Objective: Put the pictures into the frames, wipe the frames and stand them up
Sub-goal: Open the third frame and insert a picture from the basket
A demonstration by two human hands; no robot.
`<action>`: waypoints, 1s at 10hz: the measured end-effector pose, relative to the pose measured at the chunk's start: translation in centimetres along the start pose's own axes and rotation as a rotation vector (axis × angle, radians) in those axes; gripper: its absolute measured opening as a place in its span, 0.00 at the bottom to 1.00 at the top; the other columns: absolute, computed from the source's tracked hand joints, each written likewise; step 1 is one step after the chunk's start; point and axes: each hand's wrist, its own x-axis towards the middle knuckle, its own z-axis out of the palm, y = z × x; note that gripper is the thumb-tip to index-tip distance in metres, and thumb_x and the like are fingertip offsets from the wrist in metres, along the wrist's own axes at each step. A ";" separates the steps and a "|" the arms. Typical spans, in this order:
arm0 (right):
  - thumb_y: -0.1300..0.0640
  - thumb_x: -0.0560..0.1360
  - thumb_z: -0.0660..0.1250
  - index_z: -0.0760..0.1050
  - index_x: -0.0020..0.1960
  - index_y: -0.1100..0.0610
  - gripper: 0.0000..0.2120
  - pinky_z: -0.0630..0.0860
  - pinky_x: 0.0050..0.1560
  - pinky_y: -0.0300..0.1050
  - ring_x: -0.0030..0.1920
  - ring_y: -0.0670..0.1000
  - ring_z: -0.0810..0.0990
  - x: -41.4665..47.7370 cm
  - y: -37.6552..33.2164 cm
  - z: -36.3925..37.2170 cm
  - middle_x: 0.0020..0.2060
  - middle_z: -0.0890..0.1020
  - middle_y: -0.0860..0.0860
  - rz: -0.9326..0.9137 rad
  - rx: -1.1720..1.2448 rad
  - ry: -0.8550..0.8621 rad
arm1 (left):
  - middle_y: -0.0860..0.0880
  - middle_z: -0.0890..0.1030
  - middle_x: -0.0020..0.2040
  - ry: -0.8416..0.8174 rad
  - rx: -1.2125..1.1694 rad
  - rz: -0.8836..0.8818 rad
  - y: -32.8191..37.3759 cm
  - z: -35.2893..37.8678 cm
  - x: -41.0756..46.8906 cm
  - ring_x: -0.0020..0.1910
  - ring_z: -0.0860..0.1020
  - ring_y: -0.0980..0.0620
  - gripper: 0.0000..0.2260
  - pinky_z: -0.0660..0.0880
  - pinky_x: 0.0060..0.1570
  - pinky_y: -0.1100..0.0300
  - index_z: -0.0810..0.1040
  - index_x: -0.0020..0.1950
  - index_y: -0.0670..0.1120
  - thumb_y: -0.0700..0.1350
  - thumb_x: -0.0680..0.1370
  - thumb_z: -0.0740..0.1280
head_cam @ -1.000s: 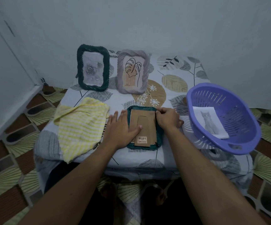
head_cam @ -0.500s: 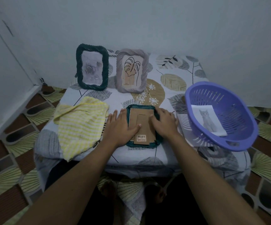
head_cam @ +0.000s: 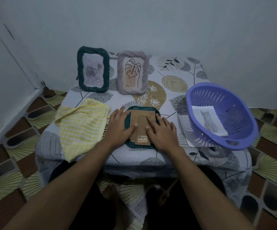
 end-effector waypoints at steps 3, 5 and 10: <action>0.38 0.83 0.47 0.50 0.80 0.38 0.26 0.41 0.78 0.58 0.80 0.53 0.48 -0.1 -0.1 0.0 0.81 0.51 0.48 0.007 0.011 -0.008 | 0.53 0.79 0.54 -0.181 -0.103 0.162 -0.7 -2.4 -3.2 0.58 0.74 0.57 0.17 0.65 0.58 0.70 0.83 0.48 0.53 0.63 0.68 0.72; 0.37 0.82 0.47 0.51 0.80 0.38 0.26 0.42 0.78 0.58 0.80 0.53 0.48 -0.2 0.0 -0.1 0.81 0.52 0.48 0.008 0.021 -0.010 | 0.53 0.79 0.54 -0.216 -0.102 0.159 -1.2 -3.2 -4.5 0.54 0.77 0.57 0.23 0.73 0.56 0.62 0.82 0.49 0.54 0.67 0.63 0.71; 0.38 0.83 0.47 0.51 0.79 0.38 0.26 0.41 0.77 0.58 0.80 0.53 0.48 -0.1 -0.1 -0.2 0.81 0.51 0.48 0.006 0.015 -0.014 | 0.52 0.75 0.52 -0.254 -0.129 0.186 -0.7 -3.3 -4.6 0.55 0.74 0.55 0.06 0.71 0.59 0.56 0.84 0.47 0.52 0.48 0.72 0.78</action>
